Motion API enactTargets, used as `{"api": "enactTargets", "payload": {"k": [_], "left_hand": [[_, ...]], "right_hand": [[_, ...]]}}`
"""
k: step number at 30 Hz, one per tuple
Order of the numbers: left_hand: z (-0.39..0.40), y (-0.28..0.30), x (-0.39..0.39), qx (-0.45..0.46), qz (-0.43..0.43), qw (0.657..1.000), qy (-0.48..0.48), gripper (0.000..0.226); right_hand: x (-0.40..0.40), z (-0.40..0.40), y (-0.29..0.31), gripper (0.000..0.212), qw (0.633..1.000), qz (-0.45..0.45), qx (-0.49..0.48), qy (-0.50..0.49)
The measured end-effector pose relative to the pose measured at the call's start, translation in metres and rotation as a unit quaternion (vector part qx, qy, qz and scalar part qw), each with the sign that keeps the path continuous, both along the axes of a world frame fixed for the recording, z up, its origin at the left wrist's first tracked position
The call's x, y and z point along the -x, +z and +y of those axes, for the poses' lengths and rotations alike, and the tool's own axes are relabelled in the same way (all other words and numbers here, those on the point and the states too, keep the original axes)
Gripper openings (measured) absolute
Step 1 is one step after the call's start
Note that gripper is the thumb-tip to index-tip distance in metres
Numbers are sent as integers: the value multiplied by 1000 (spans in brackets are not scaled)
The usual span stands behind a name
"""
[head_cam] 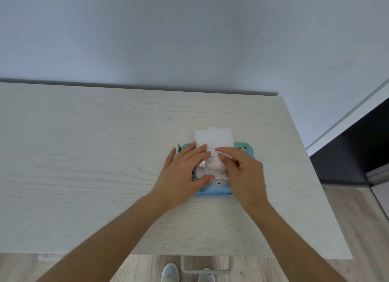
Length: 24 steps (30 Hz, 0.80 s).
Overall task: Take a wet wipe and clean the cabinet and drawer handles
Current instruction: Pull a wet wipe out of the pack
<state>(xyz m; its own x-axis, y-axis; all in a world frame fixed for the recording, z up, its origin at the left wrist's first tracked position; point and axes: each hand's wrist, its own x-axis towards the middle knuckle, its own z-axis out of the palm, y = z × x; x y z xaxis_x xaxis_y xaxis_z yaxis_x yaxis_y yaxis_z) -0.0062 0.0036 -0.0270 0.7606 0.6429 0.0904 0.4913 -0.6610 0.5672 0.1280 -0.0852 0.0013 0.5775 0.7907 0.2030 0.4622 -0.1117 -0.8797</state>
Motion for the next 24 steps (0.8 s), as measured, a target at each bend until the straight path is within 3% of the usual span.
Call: {"api": "enactTargets", "payload": {"k": [2,3,7,11,14,18,21,24], "left_hand": [[0,-1,1,-6,11,1000,-2,61],[0,-2,1,-8,13,1000,-3,61],[0,-3,0,-5,2,1000,-1,61],[-1,-3,-1,10,-17,1000,4,61],[0,-4,0,10,-12,1000,6,61],[2,-5,0,8,0,1000,4,58],[3,-5,0,14,-2,1000,5,59],[-1,-2,0,31,-38,999,4,74]], "right_hand": [[-7,-3,1,27,994,94,-11,-51],[-10,-3,1,27,995,76,-2,-58],[-4,-3,-2,25,986,-155,54,-1],[-1,1,-9,22,958,-272,65,68],[-2,1,-8,11,969,-241,30,44],[-16,-3,4,12,992,-70,-2,-102],[-21,-4,9,12,993,-87,46,-61],[-20,-6,9,14,995,-48,22,-80]]}}
